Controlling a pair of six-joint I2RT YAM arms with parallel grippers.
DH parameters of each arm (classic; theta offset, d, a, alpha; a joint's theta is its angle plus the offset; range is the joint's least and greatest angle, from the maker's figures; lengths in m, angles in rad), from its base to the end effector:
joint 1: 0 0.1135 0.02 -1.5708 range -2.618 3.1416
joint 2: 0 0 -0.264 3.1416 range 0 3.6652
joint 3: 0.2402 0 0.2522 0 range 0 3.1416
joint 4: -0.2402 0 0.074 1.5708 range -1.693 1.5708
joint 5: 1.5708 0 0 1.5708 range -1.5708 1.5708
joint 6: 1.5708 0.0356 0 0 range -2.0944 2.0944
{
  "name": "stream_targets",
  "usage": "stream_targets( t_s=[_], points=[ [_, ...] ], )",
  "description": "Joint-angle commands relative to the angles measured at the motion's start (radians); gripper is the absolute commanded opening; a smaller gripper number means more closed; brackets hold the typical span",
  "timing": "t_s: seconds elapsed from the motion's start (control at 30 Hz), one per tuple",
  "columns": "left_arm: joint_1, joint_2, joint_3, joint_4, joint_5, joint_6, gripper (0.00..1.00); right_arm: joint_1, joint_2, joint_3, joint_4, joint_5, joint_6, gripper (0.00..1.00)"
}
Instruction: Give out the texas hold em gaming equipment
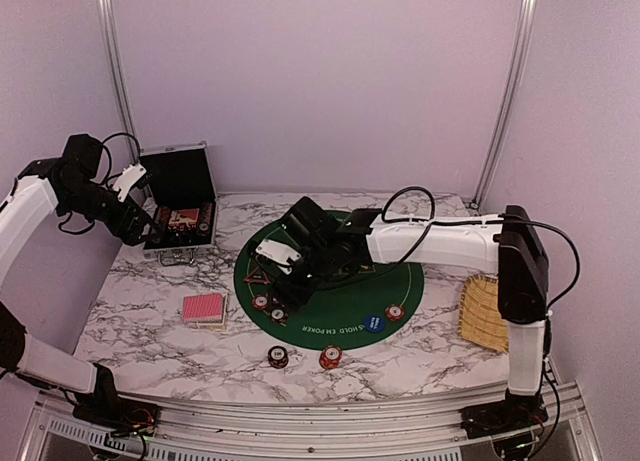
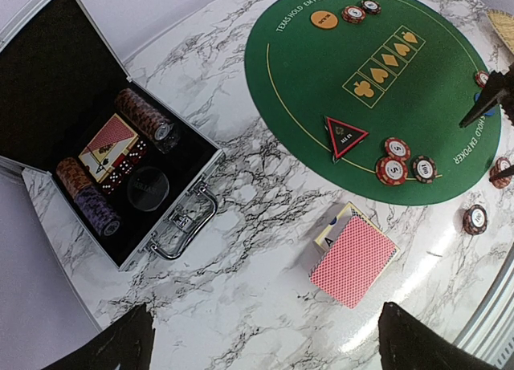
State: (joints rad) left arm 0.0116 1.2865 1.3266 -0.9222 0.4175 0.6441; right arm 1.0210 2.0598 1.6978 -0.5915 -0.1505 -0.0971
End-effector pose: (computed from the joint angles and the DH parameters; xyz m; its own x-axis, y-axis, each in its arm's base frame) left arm 0.2562 -0.0115 0.3544 -0.4690 0.5435 -0.6962 0.6612 0.7387 0.1313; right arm 0.2345 0.3929 0.2269 -0.3380 -0.7349 -0.5880 -0.9255 0.3731 0.0656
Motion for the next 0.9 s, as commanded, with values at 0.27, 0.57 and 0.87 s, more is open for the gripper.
stream_targets(
  t_s=[0.27,0.57,0.87],
  points=[
    [-0.004,-0.033,-0.006,-0.032,0.01,0.011,0.99,0.128,-0.026,-0.116,-0.066,-0.076,-0.062,0.8],
    [-0.004,-0.038,0.001,-0.039,0.001,0.013,0.99,0.152,0.053,-0.082,-0.061,-0.032,-0.09,0.8],
    [-0.004,-0.033,0.003,-0.041,0.003,0.017,0.99,0.152,0.099,-0.055,-0.049,-0.036,-0.093,0.73]
  ],
)
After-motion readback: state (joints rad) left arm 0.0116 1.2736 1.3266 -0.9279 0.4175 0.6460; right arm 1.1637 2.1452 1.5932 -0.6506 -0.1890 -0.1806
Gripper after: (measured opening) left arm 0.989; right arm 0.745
